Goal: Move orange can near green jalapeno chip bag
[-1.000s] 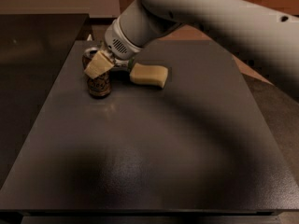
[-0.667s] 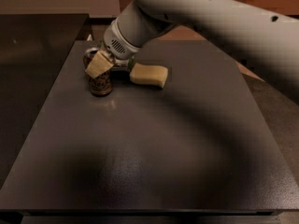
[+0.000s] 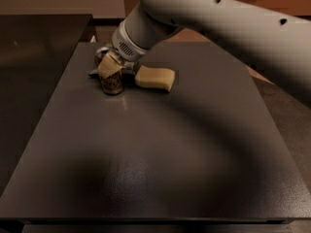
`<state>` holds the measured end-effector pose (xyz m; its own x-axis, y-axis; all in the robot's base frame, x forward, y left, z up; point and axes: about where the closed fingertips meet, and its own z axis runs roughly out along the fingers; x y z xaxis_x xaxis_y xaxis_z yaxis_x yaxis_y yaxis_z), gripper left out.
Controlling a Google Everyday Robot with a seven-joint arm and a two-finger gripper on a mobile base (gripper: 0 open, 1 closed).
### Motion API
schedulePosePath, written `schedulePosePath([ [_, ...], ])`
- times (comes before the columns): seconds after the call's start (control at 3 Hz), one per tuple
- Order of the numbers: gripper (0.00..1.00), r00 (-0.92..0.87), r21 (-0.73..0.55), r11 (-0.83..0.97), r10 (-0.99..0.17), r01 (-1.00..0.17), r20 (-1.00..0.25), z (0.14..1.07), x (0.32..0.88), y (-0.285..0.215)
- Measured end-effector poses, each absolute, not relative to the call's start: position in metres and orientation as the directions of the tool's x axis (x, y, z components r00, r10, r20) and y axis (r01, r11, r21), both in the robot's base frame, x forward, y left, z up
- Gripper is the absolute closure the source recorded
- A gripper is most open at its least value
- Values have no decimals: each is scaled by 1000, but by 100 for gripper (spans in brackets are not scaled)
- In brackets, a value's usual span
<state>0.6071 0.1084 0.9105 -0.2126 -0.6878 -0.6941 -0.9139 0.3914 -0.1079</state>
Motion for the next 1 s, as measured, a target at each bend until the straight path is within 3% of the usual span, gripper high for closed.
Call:
schedulePosePath([
  [0.33, 13, -210, -109, 388, -689, -915, -694, 911, 606, 110],
  [0.67, 0, -208, -109, 386, -690, -916, -694, 911, 605, 111],
  [1.0, 0, -208, -109, 386, -690, -916, -694, 911, 605, 111],
])
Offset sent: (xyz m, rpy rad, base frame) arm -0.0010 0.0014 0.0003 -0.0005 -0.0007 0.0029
